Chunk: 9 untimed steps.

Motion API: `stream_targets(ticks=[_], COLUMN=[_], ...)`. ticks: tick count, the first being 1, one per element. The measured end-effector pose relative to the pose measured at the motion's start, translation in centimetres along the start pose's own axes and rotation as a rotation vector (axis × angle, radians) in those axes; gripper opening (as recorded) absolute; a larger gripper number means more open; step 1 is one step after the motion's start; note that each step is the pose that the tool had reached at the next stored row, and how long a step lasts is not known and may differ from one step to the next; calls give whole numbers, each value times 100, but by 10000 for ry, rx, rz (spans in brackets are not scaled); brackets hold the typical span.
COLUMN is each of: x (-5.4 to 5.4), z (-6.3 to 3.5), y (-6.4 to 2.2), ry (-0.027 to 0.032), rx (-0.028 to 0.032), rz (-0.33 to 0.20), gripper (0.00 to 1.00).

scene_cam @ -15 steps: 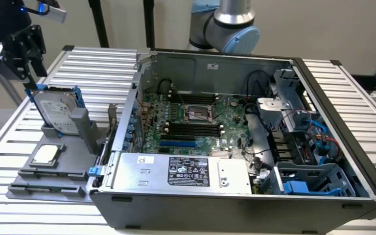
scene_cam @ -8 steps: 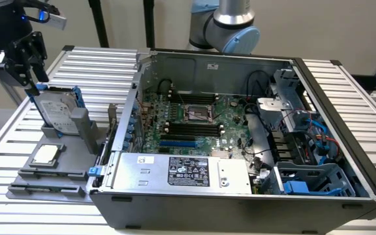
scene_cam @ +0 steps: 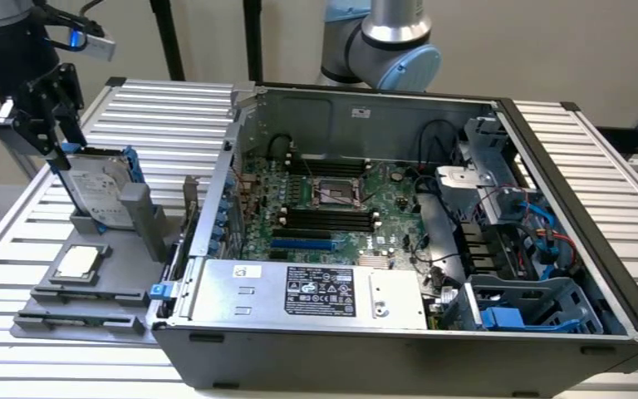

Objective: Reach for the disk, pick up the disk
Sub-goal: 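Pick up the disk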

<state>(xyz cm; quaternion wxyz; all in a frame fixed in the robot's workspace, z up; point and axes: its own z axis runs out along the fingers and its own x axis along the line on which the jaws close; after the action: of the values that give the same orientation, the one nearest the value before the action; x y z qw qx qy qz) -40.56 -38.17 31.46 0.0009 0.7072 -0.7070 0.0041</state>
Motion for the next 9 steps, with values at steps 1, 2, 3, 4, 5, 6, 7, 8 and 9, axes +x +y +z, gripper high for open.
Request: stream_targets(ticks=[1,2,3,4,5,6,7,8,9], x=[0,1,1,1,3,3,4,5,7], z=[9,18,26,35,44,52,62,72,82], y=[0,0,1,1,2,4,6,9,12], ry=[-3,-8,-15,-23,-36,-53,-74,-95,-116], rx=[0,-1,-1,-1,-1,-3,-2,-2,-2], rz=[3,4,4,4,4,4,4,4,5], gripper=[54,54,54,54,54,54,54,54,54])
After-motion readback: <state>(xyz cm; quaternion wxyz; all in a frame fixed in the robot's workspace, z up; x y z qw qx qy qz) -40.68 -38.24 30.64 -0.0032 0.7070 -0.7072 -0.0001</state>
